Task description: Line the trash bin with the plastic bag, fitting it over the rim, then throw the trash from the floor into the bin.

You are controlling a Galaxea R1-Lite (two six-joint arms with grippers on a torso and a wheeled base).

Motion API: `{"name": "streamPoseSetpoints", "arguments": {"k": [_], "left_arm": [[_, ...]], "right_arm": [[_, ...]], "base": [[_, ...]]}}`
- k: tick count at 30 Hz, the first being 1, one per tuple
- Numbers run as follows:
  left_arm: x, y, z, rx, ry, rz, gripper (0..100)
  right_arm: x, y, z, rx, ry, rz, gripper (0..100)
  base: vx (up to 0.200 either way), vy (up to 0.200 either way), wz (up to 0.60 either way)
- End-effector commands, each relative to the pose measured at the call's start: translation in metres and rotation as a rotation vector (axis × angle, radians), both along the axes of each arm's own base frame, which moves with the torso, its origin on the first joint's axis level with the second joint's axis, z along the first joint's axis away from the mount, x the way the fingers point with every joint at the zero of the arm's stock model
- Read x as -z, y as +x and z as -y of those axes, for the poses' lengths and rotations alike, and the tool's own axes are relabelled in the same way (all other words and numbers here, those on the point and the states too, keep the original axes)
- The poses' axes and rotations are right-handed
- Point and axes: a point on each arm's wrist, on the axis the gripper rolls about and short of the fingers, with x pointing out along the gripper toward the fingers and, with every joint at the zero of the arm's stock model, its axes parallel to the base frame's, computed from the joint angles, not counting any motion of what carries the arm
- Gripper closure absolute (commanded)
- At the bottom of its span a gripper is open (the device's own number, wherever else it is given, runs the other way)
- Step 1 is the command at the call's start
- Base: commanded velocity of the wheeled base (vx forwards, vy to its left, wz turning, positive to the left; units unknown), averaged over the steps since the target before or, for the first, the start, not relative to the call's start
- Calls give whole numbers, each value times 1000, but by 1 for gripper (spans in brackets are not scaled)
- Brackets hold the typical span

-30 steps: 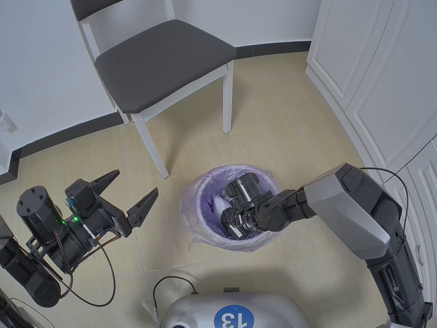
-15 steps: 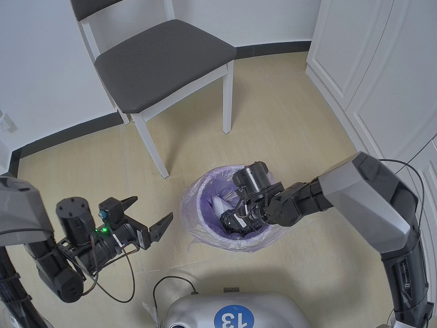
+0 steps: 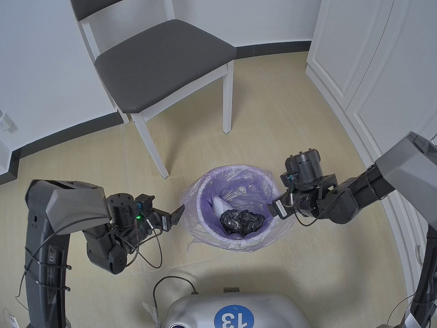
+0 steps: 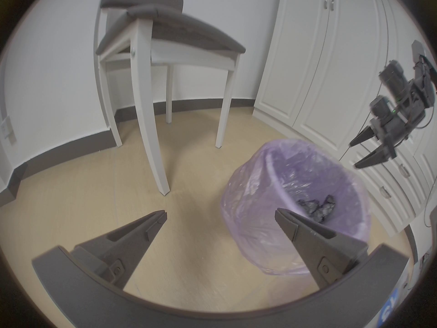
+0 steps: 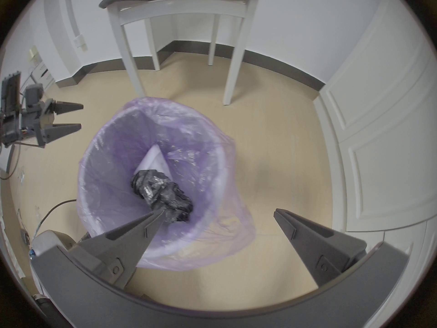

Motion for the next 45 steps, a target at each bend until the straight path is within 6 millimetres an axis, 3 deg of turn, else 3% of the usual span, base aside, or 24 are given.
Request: {"name": "streamPoseSetpoints", "arguments": {"k": [1, 7, 11, 14, 19, 27, 34, 40, 45], "left_arm": [[52, 48, 8, -9, 10, -70, 0], [53, 88, 20, -17, 10, -122, 0], [61, 101, 18, -13, 78, -180, 0], [64, 110, 17, -17, 87, -183, 0], [62, 117, 18, -53, 81, -147, 0], [22, 102, 15, -73, 13, -92, 0], [-12, 76, 9, -73, -9, -43, 0], [-24, 66, 4, -82, -16, -38, 0], [-37, 53, -1, -88, -16, -30, 0]], "right_arm": [[-10, -8, 34, 71, 13, 45, 0], [5, -13, 54, 101, -35, -13, 0], [15, -14, 67, 92, -92, -49, 0], [22, -12, 67, 85, -109, -63, 0], [58, 11, 58, 74, -124, -83, 0], [92, 47, 40, 33, -86, -58, 0], [120, 87, 32, 29, -91, -91, 0], [128, 111, 35, 16, -55, -102, 0], [126, 112, 44, 15, -36, -122, 0]], "base": [[0, 0, 0], [0, 0, 0], [0, 0, 0], [0, 0, 0], [0, 0, 0], [0, 0, 0], [0, 0, 0], [0, 0, 0], [0, 0, 0]]}}
